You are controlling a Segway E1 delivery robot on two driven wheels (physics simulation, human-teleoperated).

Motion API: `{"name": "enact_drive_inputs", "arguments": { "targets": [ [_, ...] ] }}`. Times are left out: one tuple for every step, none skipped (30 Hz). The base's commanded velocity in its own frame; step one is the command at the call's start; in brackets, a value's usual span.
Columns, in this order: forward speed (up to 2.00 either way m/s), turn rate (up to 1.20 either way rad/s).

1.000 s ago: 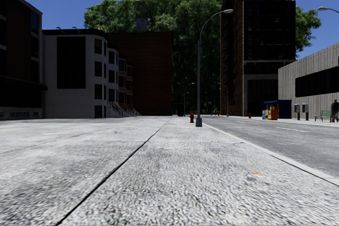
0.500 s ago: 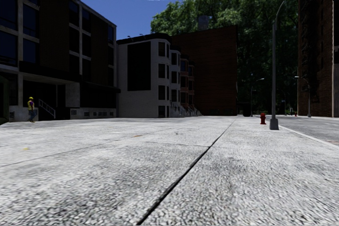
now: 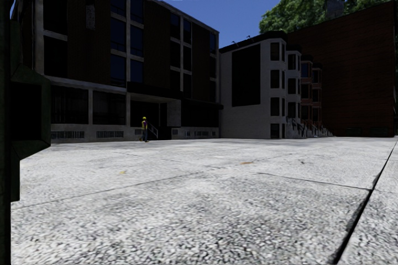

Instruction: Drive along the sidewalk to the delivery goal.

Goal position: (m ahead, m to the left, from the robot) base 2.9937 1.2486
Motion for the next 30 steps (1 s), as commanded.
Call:
{"name": "enact_drive_inputs", "arguments": {
  "targets": [
    [1.26,0.56],
    [1.26,0.32],
    [1.26,0.0],
    [1.26,0.0],
    [1.18,0.0],
    [1.13,0.0],
    [1.12,0.0],
    [1.11,0.0],
    [1.11,0.0],
    [1.11,0.0],
    [1.11,0.0],
    [1.11,0.0],
    [1.11,0.0],
    [1.11,0.0],
    [1.11,0.02],
    [1.11,0.12],
    [1.04,0.23],
    [1.01,0.34],
    [1.01,0.34],
    [1.0,0.41],
    [0.99,0.58],
    [0.99,0.64],
    [0.99,0.64],
    [0.99,0.65],
    [0.99,0.66],
    [0.99,0.66],
    [0.99,0.66],
    [0.99,0.66],
    [0.99,0.66],
    [0.99,0.66]
  ]
}}
